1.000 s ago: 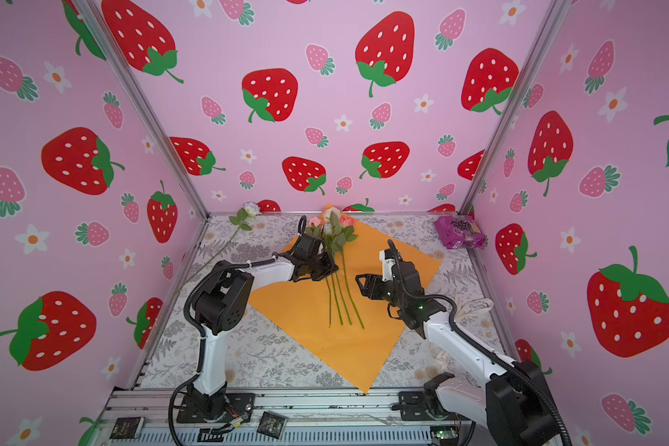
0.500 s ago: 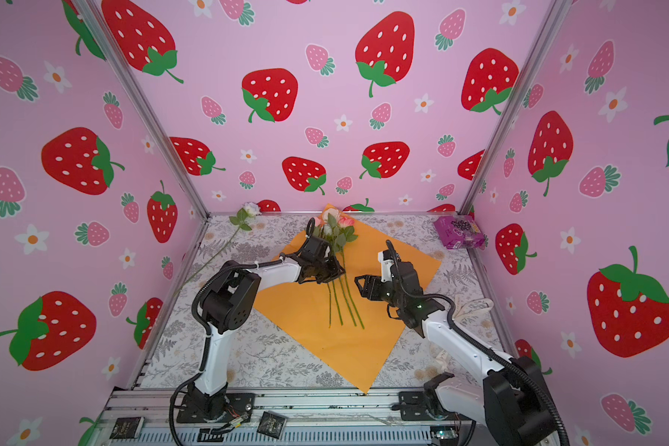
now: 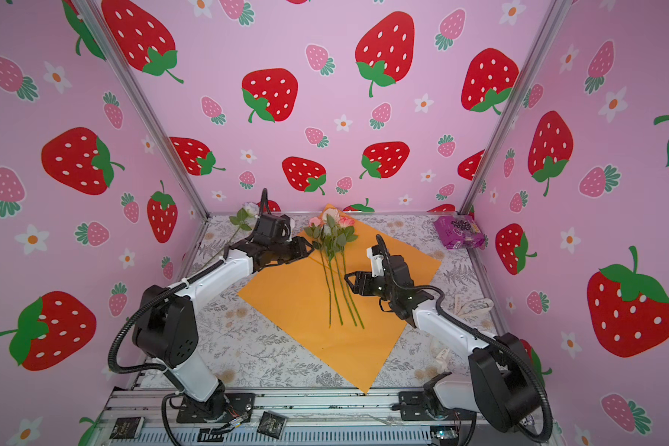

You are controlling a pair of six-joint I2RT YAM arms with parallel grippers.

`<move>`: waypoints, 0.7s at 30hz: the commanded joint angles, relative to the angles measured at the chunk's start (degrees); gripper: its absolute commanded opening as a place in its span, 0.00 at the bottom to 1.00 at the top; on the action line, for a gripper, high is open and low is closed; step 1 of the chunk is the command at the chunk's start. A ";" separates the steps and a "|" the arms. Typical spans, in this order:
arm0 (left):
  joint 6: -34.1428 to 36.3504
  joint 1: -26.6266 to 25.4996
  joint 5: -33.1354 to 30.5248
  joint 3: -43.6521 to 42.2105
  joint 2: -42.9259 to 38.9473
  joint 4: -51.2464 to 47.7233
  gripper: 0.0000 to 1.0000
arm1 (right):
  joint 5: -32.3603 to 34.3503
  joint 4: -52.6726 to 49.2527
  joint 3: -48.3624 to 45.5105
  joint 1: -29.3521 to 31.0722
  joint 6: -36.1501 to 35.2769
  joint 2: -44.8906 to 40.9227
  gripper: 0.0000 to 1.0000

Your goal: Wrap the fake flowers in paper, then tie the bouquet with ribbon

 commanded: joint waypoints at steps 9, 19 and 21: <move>36.28 27.32 -10.41 17.73 13.33 -24.92 0.59 | -0.50 1.08 13.58 10.18 -5.44 12.96 0.69; 41.71 30.82 -10.10 39.59 31.63 -30.29 0.63 | 5.02 0.96 22.02 15.87 -11.50 21.59 0.78; 42.97 30.94 -10.78 42.26 33.90 -29.60 0.64 | 5.86 1.68 24.15 16.96 -12.11 23.91 0.79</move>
